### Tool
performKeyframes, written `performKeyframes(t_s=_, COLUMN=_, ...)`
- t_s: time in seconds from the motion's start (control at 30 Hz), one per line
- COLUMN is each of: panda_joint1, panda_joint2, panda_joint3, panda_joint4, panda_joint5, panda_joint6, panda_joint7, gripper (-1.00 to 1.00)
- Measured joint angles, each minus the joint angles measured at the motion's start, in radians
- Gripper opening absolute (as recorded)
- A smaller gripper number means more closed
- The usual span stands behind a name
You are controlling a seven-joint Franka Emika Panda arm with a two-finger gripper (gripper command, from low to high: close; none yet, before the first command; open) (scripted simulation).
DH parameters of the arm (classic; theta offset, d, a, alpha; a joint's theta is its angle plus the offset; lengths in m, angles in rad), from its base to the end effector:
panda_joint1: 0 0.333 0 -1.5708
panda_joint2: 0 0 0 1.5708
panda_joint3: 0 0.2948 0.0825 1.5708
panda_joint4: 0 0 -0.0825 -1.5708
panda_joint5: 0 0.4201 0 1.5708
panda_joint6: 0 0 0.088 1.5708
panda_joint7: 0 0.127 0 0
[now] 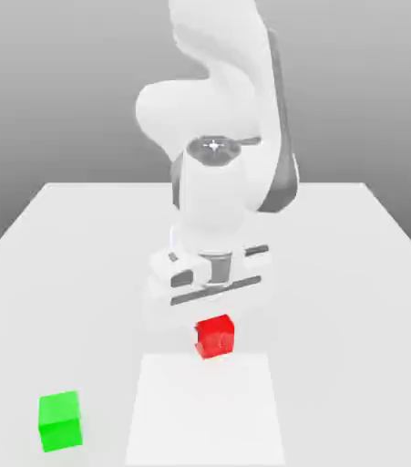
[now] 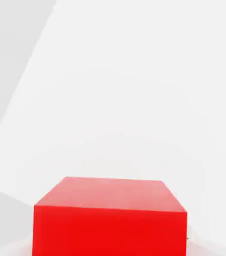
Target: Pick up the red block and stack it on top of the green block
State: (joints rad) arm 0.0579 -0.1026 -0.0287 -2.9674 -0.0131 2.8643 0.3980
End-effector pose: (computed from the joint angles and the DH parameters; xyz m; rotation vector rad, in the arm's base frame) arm 0.3338 0.0111 0.1261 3.0912 -0.5562 -0.0006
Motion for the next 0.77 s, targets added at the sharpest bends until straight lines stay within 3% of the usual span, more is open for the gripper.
performKeyframes(t_s=0.47, panda_joint1=-0.255, panda_joint2=0.204, panda_joint3=-0.156, panda_joint4=0.463, panda_joint5=0.059, panda_joint6=-0.261, panda_joint7=-0.303, gripper=-1.0)
performKeyframes(t_s=0.63, panda_joint1=-0.295, panda_joint2=0.367, panda_joint3=-0.132, panda_joint4=0.512, panda_joint5=0.116, panda_joint6=-0.151, panda_joint7=-0.367, gripper=-1.0)
performKeyframes(t_s=0.67, panda_joint1=-0.3, panda_joint2=0.39, panda_joint3=-0.126, panda_joint4=0.514, panda_joint5=0.125, panda_joint6=-0.13, panda_joint7=-0.374, gripper=1.0)
performKeyframes(t_s=0.77, panda_joint1=-0.3, panda_joint2=0.39, panda_joint3=-0.126, panda_joint4=0.514, panda_joint5=0.125, panda_joint6=-0.13, panda_joint7=-0.374, gripper=1.0)
